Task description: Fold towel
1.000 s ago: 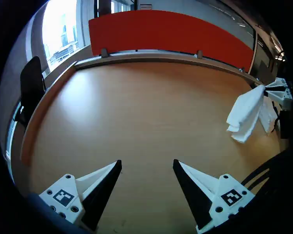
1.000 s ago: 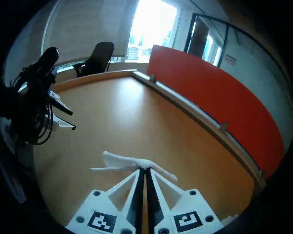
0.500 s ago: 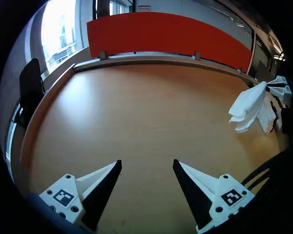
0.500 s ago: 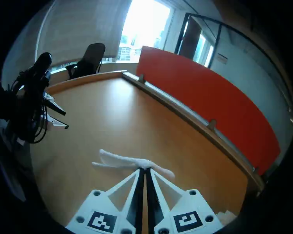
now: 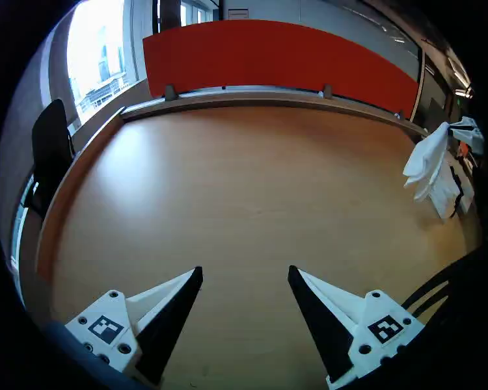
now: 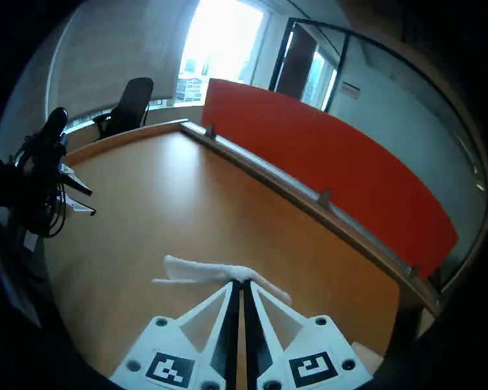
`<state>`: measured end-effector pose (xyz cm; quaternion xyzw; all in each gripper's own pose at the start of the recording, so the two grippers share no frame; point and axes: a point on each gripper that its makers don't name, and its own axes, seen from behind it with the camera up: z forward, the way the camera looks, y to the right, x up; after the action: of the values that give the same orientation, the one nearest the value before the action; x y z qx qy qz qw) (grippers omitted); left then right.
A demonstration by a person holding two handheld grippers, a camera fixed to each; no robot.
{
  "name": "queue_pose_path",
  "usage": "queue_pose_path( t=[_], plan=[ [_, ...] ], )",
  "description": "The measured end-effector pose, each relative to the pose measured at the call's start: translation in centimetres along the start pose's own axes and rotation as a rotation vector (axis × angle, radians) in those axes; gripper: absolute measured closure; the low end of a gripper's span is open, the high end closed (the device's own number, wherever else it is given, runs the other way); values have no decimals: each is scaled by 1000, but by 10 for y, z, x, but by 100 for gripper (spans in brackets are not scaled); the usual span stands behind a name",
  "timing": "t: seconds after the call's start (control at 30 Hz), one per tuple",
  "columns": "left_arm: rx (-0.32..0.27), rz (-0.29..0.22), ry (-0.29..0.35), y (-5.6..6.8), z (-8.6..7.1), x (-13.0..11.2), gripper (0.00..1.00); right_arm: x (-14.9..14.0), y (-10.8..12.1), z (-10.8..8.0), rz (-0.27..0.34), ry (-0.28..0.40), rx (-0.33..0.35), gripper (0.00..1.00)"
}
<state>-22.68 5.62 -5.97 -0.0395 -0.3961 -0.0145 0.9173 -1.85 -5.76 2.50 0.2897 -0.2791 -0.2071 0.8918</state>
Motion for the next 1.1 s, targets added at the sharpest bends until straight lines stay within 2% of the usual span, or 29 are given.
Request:
queue_pose_path(
  t=[0.3, 0.6, 1.1],
  plan=[
    [5, 6, -1, 3, 0, 3, 3, -10, 61, -19, 27, -16, -71, 96],
    [13, 6, -6, 5, 1, 5, 2, -22, 121, -36, 20, -52, -140, 96],
    [25, 15, -11, 12, 3, 10, 2, -32, 203, -53, 39, -82, -227, 96]
  ],
)
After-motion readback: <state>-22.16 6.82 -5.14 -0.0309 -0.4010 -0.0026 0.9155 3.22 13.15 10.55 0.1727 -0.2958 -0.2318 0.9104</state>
